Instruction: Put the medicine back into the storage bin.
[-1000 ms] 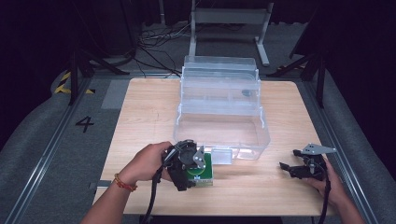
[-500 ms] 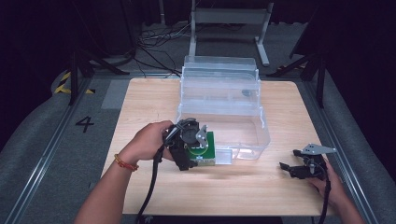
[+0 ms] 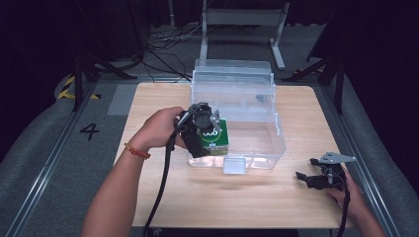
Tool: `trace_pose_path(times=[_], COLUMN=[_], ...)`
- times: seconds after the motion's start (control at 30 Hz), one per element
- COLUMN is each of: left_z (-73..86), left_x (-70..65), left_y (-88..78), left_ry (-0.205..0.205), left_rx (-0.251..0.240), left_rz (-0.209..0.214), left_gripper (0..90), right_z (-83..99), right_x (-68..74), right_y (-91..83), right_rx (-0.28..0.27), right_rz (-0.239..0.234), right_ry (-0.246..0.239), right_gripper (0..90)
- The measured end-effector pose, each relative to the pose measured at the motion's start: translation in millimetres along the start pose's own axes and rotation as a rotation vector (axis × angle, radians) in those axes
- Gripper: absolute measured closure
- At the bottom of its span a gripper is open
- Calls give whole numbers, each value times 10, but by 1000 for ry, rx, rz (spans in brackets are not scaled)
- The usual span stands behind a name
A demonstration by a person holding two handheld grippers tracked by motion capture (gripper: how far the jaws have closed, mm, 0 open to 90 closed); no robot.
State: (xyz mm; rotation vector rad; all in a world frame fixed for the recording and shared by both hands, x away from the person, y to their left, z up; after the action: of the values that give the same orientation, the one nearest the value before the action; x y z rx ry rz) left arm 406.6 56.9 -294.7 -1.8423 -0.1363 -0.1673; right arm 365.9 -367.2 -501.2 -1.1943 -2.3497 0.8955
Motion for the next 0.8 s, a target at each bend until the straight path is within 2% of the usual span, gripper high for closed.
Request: trace_pose_path(times=[0.17,0.27,0.33,0.43,0.53,0.63,0.8], left_z=[-4,15,23,38,50,76,124], left_x=[122,215,262,321,350,421,464], left_y=[15,74,127,195,245,361,506], left_ry=[-5,-5,-13,15,15,37,23], left_rx=[8,18,25,25,29,41,63], left_rz=[-9,3,-2,8,-5,-1,-8], left_gripper=[157,157,157,157,157,157,156], right_z=[0,0,0,0,0,0,0], right_x=[0,0,0,0,0,0,0], right_y=[0,0,0,0,0,0,0], right_rx=[0,0,0,0,0,0,0], right_rz=[0,0,0,0,0,0,0], right_ry=[0,0,0,0,0,0,0], right_gripper=[149,149,149,149,149,149,149])
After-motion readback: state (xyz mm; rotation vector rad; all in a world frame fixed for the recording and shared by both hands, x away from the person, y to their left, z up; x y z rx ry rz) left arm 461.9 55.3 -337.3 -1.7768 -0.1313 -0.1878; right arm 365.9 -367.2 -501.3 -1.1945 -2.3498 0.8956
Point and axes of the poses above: each handheld gripper's, and its own axes: y roughly forward along the jaws, z roughly out of its underside, x roughly to its left, the point moved 2 cm from there along y, roughly forward along the jaws, and after that the axes turned 2 degrees about y, right-handed, at the moved point
